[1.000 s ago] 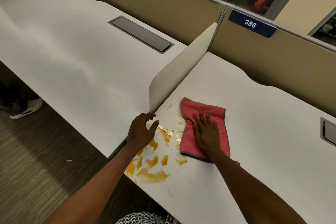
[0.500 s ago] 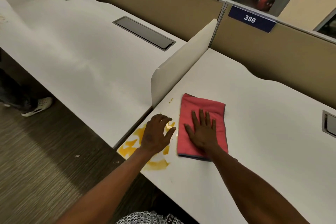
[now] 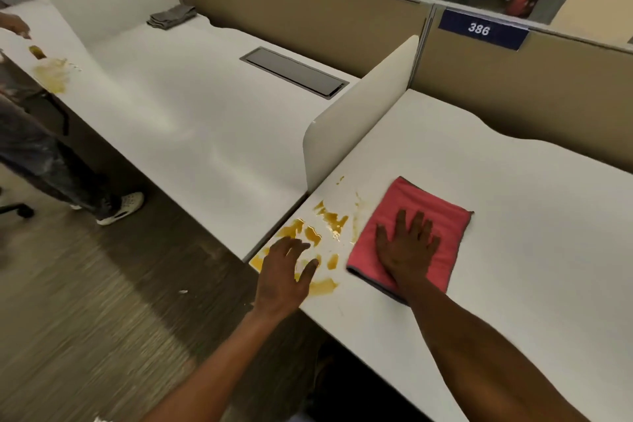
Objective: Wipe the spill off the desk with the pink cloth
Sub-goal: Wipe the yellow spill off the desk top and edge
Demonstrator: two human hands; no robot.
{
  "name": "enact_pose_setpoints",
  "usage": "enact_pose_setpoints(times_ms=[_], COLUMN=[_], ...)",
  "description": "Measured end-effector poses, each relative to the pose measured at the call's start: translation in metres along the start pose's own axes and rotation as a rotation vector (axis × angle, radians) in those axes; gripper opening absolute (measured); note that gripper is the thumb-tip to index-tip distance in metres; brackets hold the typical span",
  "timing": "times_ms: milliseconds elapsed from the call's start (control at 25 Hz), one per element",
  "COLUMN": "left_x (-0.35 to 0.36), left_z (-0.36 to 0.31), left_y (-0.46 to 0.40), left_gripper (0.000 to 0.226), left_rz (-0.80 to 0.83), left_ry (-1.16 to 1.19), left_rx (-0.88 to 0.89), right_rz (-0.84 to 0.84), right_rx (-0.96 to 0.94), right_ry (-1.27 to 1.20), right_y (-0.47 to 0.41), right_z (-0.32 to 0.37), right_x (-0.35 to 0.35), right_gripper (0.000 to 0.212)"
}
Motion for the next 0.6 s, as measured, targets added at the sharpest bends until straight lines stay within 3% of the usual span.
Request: enact_pose_setpoints(times_ms=[320, 480, 600], left_x=[-0.006, -0.012, -0.016], left_z=[0.014, 0.039, 0.065], left_y=[0.03, 0.004, -0.017], left_gripper=[0.048, 0.047, 0.051], left_rz=[0.052, 0.114, 0.122], left_ry=[-0.045, -0.127, -0.118], left_rx=[-0.002, -0.013, -0.04], right_rz=[-0.01, -0.057, -0.071], right_rx=[-0.39, -0.199, -0.032], right_ry=[0.138, 0.106, 0.022], right_y=[0.031, 0.031, 0.03], right_z=[-0.028, -0.052, -0.027], right_x=[0.016, 0.014, 0.022], right_gripper=[0.062, 0.066, 0.071])
Point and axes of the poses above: each hand's wrist, its own y-axis away from the middle knuckle, its own x-axis out of the palm, z = x × y, the point moved 7 cm from there along -y, towards the middle knuckle, and after that the axes turned 6 degrees about x, right-handed, at the moved point
